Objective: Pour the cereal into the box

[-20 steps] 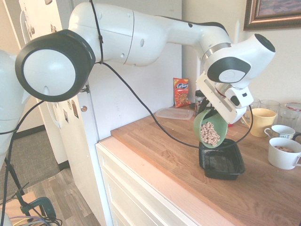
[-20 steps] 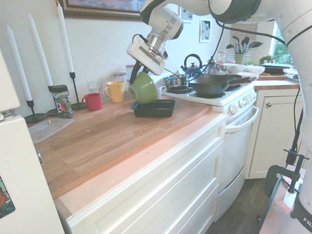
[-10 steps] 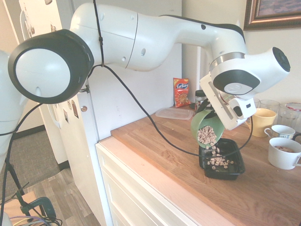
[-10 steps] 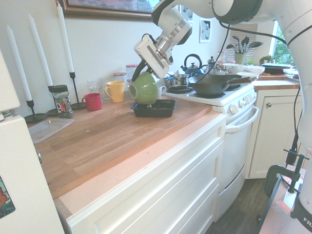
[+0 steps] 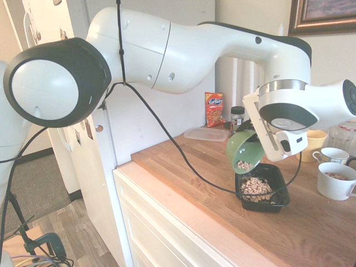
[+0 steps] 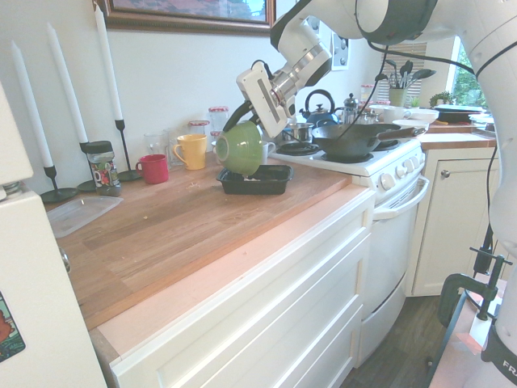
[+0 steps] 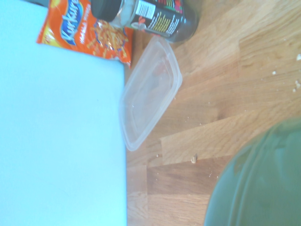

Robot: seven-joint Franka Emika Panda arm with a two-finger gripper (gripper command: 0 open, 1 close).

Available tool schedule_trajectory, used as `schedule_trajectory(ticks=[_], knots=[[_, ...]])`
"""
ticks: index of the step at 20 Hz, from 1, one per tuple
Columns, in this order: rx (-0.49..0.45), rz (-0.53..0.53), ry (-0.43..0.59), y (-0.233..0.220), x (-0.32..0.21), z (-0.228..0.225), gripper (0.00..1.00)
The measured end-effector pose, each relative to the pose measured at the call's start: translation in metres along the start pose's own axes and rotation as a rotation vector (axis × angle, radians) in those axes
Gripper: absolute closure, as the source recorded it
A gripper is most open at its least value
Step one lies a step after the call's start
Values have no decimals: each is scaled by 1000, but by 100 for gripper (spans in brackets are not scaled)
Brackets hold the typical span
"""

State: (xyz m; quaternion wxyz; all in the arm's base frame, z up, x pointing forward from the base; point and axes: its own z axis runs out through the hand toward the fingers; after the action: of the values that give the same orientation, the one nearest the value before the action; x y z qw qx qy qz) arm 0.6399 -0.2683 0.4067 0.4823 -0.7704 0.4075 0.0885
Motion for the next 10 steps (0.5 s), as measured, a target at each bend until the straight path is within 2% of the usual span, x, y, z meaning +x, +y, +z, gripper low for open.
schedule_trajectory(ticks=[10], knots=[[106, -40, -26, 23, 11, -5, 100]])
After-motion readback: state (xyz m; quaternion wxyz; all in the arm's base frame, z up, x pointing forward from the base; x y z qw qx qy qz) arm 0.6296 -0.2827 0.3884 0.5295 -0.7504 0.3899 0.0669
